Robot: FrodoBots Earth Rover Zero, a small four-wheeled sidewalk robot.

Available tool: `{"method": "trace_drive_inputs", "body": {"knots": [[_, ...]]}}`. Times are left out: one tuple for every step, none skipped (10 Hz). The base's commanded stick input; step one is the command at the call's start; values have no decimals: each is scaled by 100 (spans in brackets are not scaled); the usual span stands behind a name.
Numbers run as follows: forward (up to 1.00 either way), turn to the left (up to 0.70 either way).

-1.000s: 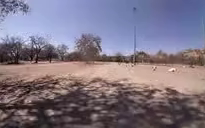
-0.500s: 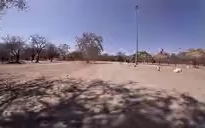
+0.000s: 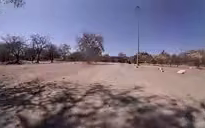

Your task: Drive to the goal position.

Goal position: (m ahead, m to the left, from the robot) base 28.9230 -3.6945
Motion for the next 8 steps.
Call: {"method": "trace_drive_inputs", "body": {"knots": [[100, 0], [100, 0], [100, 0], [100, 0], [100, 0], [100, -4], [100, -17], [100, 0]]}}
